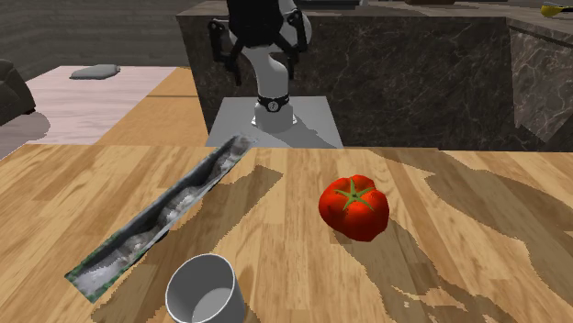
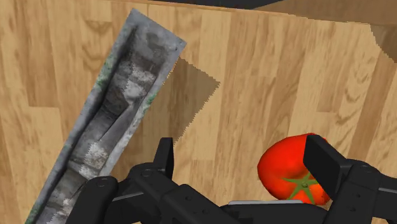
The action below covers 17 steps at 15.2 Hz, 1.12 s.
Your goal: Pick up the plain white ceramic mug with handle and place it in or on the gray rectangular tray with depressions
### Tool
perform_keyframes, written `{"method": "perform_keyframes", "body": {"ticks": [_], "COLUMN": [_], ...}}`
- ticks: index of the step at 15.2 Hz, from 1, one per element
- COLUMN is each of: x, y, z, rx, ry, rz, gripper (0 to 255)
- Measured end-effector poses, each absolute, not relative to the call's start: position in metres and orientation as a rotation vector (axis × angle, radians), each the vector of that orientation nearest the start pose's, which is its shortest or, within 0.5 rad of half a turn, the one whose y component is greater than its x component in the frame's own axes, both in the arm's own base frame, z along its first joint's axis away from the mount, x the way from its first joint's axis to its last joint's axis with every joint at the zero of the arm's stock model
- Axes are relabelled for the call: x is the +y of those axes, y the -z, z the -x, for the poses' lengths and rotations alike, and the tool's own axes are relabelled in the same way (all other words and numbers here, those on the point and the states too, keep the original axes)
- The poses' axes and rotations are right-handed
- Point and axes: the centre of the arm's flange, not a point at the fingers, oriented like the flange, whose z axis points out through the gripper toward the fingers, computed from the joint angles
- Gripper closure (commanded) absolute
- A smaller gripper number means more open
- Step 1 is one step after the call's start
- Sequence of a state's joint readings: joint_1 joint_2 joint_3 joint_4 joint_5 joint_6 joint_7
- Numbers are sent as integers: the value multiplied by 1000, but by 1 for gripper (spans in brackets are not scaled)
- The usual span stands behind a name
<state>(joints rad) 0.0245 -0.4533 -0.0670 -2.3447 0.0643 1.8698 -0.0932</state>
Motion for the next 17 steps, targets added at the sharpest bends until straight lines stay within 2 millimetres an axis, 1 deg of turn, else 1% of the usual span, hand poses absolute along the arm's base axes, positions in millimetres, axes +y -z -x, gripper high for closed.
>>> {"method": "perform_keyframes", "body": {"ticks": [5,6,8,10,13,14,17], "x": [-19,-23,-25,-26,-30,-31,-28], "y": [-479,-474,-465,-455,-442,-435,-422], "z": [-471,-483,-509,-528,-568,-581,-616], "rx": [-79,-83,-91,-100,-113,-117,-130], "ry": [-7,-3,4,10,21,26,35], "rz": [3067,3071,3078,3085,3096,3100,3110], "gripper": [0,0,0,0,0,0,0]}}
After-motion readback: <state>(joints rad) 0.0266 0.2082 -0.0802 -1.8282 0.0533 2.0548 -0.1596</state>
